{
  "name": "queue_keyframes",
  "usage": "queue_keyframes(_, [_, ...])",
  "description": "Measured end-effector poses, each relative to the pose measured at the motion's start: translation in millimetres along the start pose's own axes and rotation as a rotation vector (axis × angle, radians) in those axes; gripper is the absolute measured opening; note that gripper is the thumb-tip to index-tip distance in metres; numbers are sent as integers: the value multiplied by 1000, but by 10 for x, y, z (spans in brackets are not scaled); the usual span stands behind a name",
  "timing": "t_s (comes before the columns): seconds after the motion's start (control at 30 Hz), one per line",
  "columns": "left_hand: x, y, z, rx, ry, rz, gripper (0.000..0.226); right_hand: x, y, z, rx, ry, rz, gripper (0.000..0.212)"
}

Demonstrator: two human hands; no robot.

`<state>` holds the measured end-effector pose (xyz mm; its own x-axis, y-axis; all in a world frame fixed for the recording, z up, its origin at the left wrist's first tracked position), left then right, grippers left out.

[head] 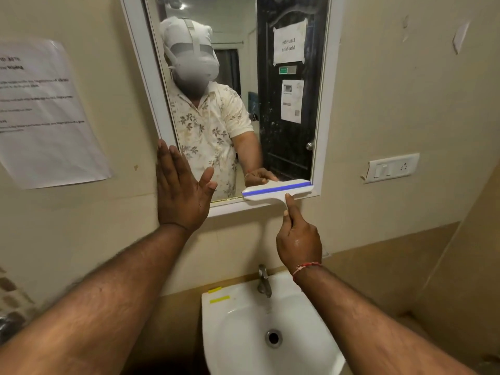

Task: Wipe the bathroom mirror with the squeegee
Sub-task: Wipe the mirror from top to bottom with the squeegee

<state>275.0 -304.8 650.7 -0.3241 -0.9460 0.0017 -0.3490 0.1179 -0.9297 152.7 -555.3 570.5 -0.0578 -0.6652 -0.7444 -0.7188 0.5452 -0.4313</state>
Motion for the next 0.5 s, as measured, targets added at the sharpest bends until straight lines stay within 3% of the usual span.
queue_keyframes(0.37, [-108, 156, -108, -134, 108, 49, 110, -82, -53, -194, -26, -70, 38, 45])
queue_keyframes(0.5, [-201, 120, -322, -147, 140, 137, 107, -244, -150, -400, 16, -115, -42, 46])
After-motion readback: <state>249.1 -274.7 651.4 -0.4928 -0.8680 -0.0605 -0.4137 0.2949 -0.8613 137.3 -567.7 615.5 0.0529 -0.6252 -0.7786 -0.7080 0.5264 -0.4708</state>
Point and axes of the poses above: each hand's wrist, its own y-axis away from the middle knuckle, its own z-axis out of the palm, x = y × z, the point moved 2 cm from there along -y, towards the middle knuckle, and after that the axes turned 1 degree about z, right-handed, at the moved point
